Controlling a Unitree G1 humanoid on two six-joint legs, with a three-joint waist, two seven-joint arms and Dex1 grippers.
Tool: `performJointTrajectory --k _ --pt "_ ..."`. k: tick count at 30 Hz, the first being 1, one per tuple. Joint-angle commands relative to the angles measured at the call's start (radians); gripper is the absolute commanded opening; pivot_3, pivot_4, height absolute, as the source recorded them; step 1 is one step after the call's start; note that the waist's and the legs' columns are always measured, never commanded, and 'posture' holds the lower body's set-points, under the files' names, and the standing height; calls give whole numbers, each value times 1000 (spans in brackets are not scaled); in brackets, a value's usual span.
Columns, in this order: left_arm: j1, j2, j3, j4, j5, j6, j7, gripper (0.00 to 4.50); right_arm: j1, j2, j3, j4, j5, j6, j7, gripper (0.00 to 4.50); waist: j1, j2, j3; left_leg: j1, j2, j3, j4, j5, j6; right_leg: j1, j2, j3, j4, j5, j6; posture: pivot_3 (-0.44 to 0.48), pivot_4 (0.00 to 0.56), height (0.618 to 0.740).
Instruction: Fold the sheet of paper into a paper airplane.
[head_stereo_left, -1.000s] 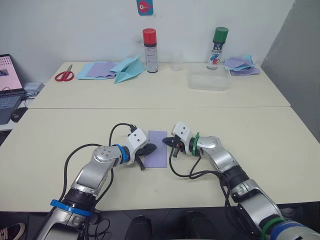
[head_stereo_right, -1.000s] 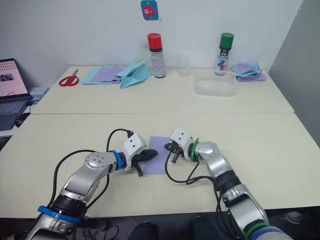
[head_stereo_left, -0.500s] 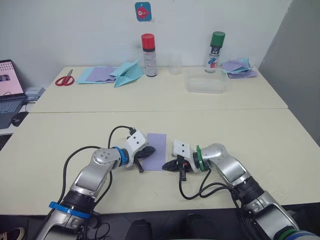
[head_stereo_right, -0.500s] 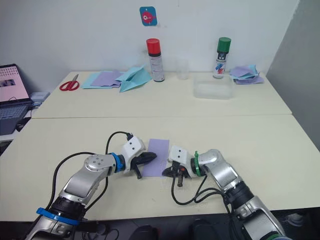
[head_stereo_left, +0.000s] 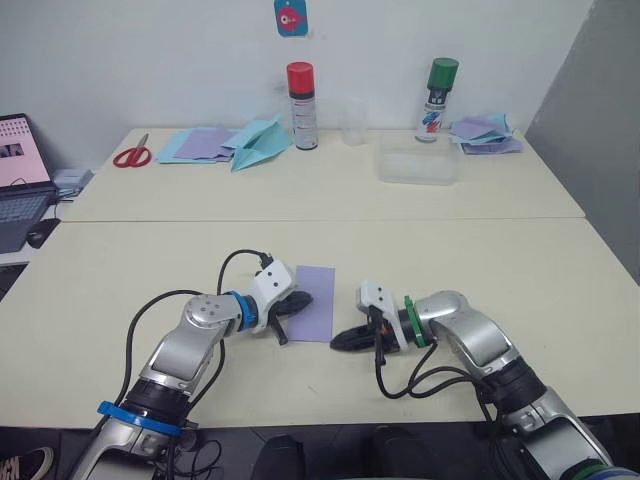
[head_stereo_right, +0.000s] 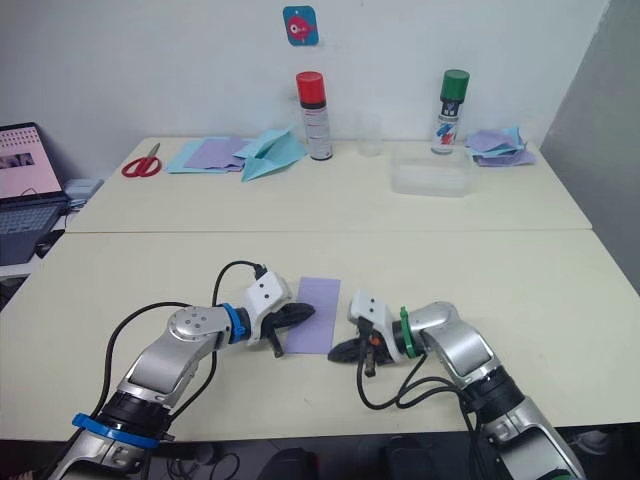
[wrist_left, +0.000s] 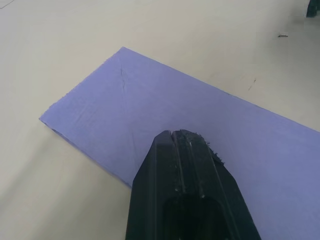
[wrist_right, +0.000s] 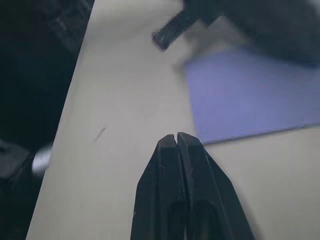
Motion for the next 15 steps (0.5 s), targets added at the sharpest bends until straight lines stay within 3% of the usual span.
performJointTrajectory --k 1,9,14,15 --pt "26 1 -13 68 28 8 -1 0 -38 67 -52 41 -19 -47 -151 38 0 -1 2 0 0 0 0 0 0 0 0 0 0 0 0 0 150 740" --pt "30 -15 37 55 -13 -20 -19 0 -77 96 27 270 -188 -214 -310 38 -1 -4 5 -6 0 1 0 0 0 -3 -1 0 -1 0 0 0 150 740" --pt "40 -30 210 -17 -183 76 -1 0 -78 89 53 284 -207 -219 -310 38 -5 -4 6 -5 1 0 0 0 0 -3 -1 -1 0 0 1 0 150 740" --pt "45 -26 245 -34 -217 103 -3 255 -77 90 54 283 -207 -220 -309 4 -6 -5 7 -6 1 0 0 0 0 -4 0 -2 0 0 1 0 150 740"
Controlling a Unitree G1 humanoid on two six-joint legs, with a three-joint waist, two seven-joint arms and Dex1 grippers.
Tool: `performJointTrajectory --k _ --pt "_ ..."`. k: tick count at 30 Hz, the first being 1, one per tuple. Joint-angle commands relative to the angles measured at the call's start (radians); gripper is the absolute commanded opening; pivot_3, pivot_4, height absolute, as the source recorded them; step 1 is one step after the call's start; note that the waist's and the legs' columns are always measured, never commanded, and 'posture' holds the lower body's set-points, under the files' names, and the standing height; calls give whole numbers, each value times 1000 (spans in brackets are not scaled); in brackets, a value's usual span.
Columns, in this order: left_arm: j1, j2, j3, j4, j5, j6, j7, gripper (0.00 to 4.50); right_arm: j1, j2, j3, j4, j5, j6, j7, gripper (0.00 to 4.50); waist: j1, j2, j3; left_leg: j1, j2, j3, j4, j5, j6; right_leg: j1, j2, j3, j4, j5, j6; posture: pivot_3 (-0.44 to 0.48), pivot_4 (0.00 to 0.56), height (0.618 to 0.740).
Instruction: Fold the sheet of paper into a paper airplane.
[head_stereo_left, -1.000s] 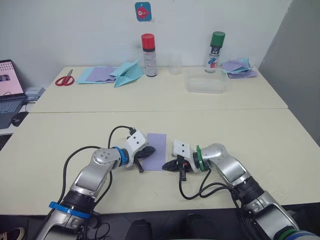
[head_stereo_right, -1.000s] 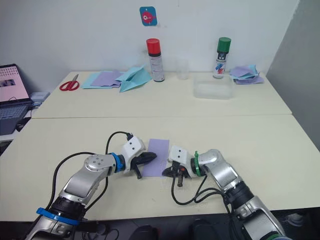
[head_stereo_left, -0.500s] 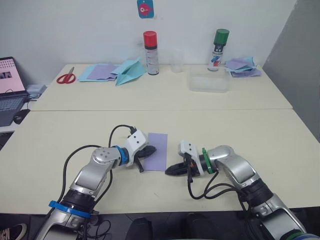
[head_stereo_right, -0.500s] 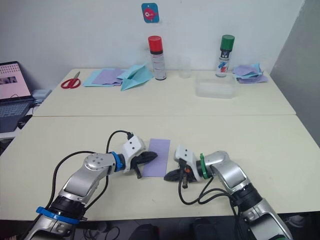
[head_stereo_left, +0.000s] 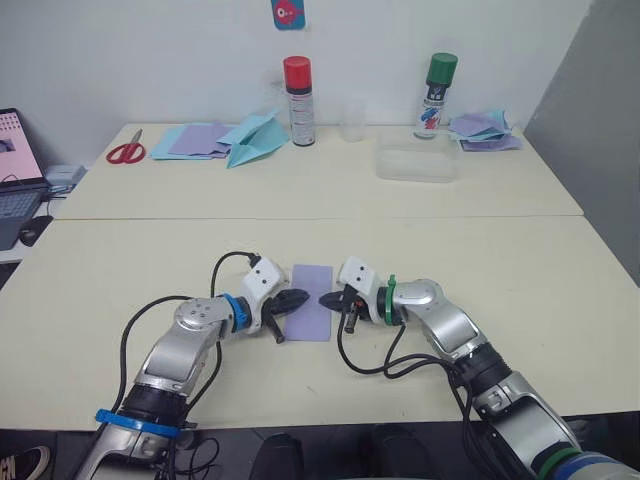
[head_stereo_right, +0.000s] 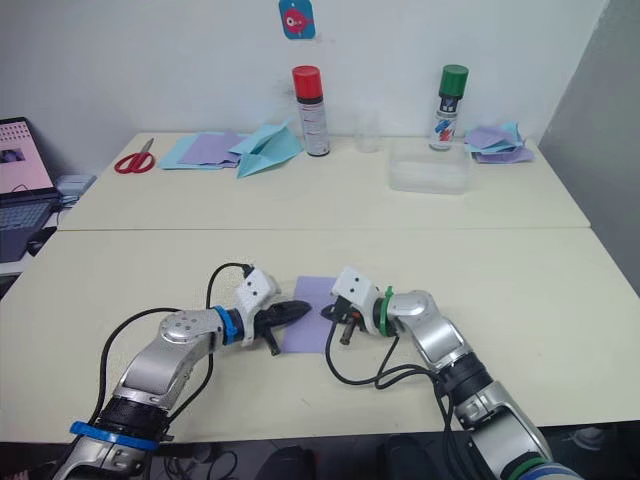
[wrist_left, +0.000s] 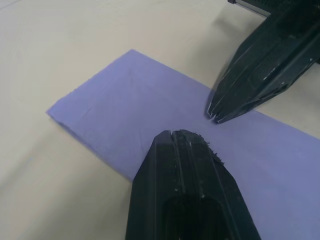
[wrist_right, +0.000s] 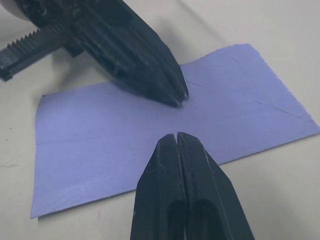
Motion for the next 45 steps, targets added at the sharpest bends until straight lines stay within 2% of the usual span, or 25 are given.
performJointTrajectory --k 1,3,7,9,12,17,18,45 --pt "17 22 150 -68 -130 95 2 543 16 -15 18 42 -41 23 -20 0 -2 -1 1 -1 0 0 0 0 0 -1 0 -1 0 0 0 0 150 740" --pt "43 42 204 -103 -184 141 -13 1039 19 -15 20 40 -40 23 -20 0 -4 -1 1 -3 1 -1 0 0 0 -3 1 -1 0 0 0 0 150 740" --pt "75 49 236 -128 -186 131 7 2274 20 -17 20 41 -37 23 -16 0 -4 -1 1 -6 0 -1 0 0 0 -5 0 -1 0 0 0 0 150 740" --pt "77 41 225 -138 -188 130 6 2274 20 -17 20 42 -35 25 -14 0 -4 -1 1 -6 0 -1 0 0 0 -5 -1 -1 0 0 0 0 150 740" --pt "73 30 186 -124 -149 93 17 1662 17 -16 20 43 -35 25 -13 0 -4 -2 1 -6 0 -1 0 0 0 -5 -3 -1 0 0 0 0 150 740" --pt "79 35 144 -102 -102 53 21 113 14 -15 19 43 -34 30 -14 0 -4 -2 1 -6 0 0 0 0 0 -6 -3 0 0 0 0 0 150 740" --pt "82 38 139 -102 -101 53 16 49 14 -15 19 41 -34 32 -15 0 -4 -2 1 -7 0 0 0 0 0 -7 -3 0 0 0 0 0 150 740" --pt "69 43 72 -50 -75 80 -43 49 18 2 15 27 -27 55 -27 0 -6 -2 1 -10 -1 1 0 0 0 -11 -2 0 1 0 0 0 150 740"
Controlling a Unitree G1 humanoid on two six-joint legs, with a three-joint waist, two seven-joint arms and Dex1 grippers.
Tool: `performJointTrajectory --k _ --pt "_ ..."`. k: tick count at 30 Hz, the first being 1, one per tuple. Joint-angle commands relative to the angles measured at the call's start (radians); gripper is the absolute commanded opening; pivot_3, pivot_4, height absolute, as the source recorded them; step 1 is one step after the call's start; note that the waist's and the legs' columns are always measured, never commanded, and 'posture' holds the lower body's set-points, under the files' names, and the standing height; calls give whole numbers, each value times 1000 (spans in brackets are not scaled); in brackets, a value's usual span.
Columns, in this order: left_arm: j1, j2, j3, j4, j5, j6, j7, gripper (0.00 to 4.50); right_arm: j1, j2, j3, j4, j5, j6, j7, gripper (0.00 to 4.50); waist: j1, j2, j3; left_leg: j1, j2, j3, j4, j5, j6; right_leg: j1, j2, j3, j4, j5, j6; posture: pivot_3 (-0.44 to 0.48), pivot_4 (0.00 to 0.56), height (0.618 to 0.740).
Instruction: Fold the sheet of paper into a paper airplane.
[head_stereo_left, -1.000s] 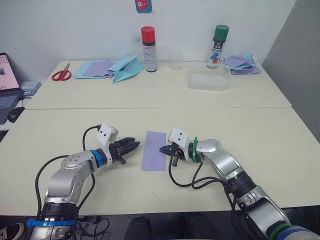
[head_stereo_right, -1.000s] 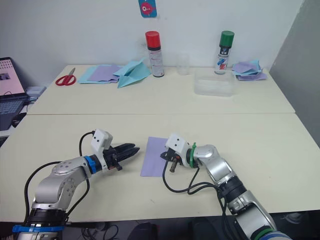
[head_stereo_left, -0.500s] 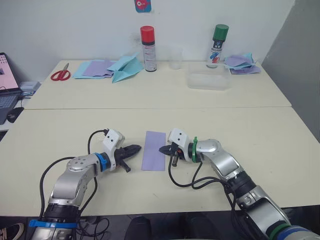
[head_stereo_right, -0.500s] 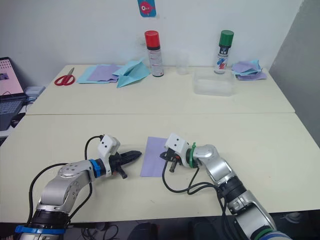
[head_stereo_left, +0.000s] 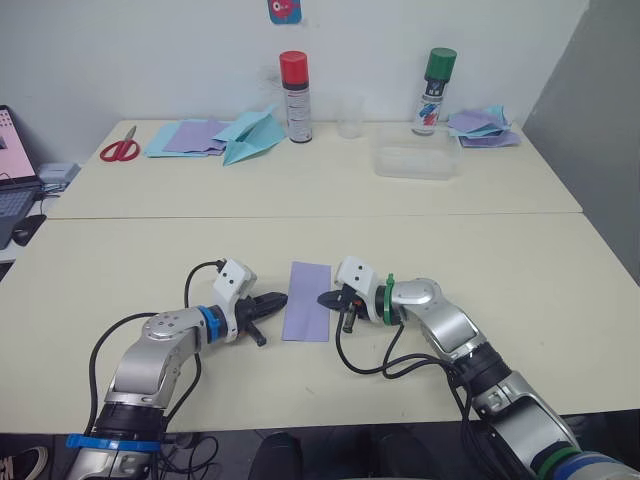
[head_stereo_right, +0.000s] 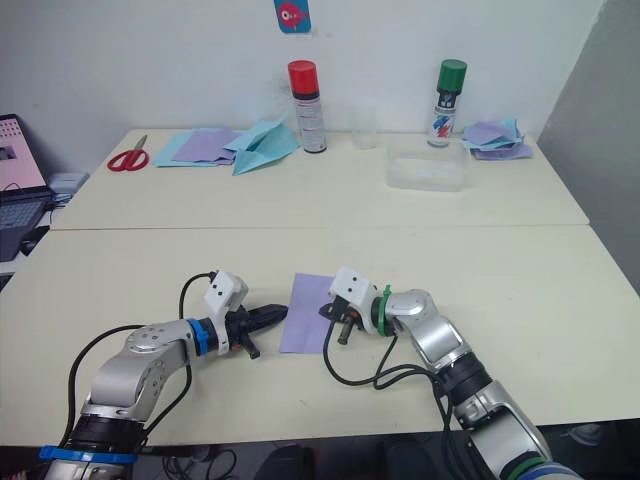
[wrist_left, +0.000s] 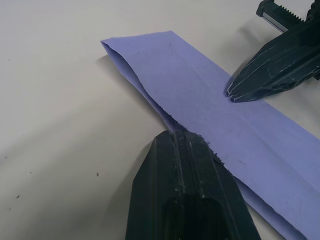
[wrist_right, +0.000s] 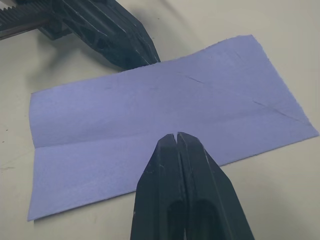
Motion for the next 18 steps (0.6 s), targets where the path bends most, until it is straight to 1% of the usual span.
performJointTrajectory --k 1,6,9,13,18 --pt "-6 7 -21 4 14 -12 -13 49 19 -2 11 43 -27 44 -24 0 0 0 0 0 0 0 0 0 0 0 0 0 0 0 0 0 150 740" --pt "-13 -2 -15 -16 -1 -22 -25 49 20 -2 9 43 -29 45 -22 0 0 0 0 0 0 0 0 0 0 0 0 0 0 0 0 0 150 740" --pt "-25 10 -24 -27 18 -40 -31 49 22 -1 9 46 -31 44 -23 0 0 0 0 0 0 0 0 0 0 0 0 0 0 0 0 0 150 740" --pt "-50 5 -16 -64 0 -10 -21 49 24 2 9 51 -33 43 -27 0 0 0 0 0 0 0 0 0 0 0 0 0 0 0 0 0 150 740" --pt "-60 -7 -44 -82 9 -4 -17 49 22 8 3 48 -29 52 -32 0 -6 0 0 0 0 0 0 0 0 0 0 0 0 0 0 0 150 740"
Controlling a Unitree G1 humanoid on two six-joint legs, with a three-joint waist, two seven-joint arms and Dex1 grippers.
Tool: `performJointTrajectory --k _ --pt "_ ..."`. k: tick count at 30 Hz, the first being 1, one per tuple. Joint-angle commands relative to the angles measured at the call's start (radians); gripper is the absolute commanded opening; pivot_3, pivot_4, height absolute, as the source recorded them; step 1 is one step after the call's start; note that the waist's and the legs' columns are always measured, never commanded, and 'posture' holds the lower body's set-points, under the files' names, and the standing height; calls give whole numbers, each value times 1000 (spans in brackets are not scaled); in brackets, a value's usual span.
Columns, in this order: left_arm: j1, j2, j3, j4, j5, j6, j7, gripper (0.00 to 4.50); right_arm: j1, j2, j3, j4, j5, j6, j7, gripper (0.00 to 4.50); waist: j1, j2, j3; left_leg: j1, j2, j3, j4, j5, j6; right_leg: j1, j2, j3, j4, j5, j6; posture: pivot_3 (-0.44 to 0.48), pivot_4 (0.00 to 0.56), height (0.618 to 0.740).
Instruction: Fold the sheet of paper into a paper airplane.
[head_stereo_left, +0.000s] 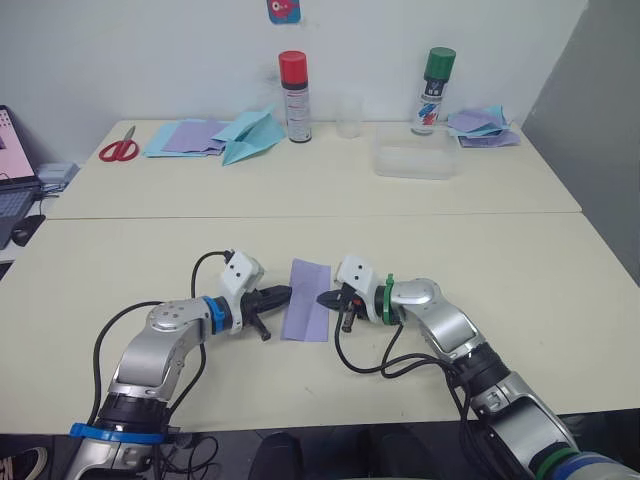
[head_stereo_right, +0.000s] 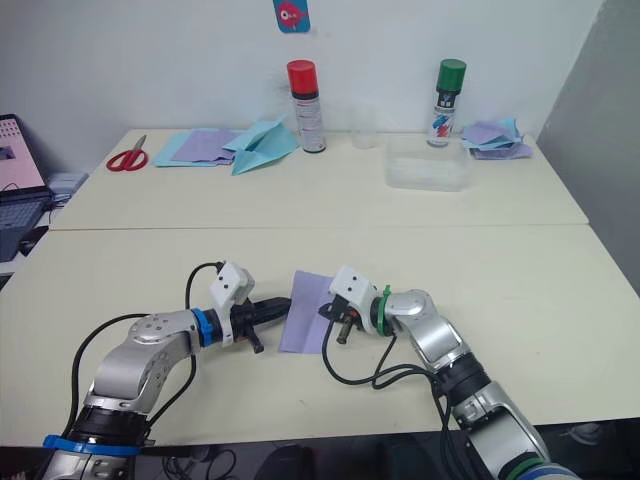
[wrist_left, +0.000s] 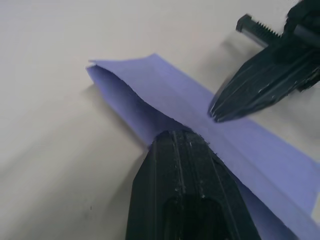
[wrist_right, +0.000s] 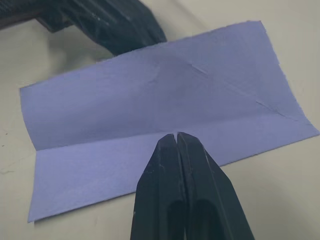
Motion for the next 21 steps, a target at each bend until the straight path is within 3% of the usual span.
performJointTrajectory --k 1,8,13,18,21 --pt "-12 -12 -29 -29 8 -13 3 49 19 -5 9 43 -27 46 -29 0 -3 0 0 0 0 0 0 0 0 0 0 0 0 0 0 0 150 740" --pt "-27 -30 -64 -1 30 -31 11 49 10 -17 -41 -56 25 155 -23 0 -3 0 0 -1 0 0 0 0 0 -1 0 0 0 0 0 0 150 740" --pt "-43 -34 -65 14 32 -40 2 0 -11 -53 -96 -191 107 344 -1 1163 7 0 1 -8 0 -1 2 0 0 -4 0 -1 -1 0 0 0 150 740" --pt "-62 -35 -63 20 41 -60 -3 0 -52 5 -230 -295 256 659 -60 3023 14 -1 2 -15 -1 -1 2 0 0 -10 -1 -1 -1 0 1 0 150 740" --pt "-80 -51 -57 6 24 -57 1 0 -81 82 -346 -314 340 858 -129 3023 14 0 2 -16 0 -1 2 0 0 -12 1 -2 -1 0 1 0 150 740"
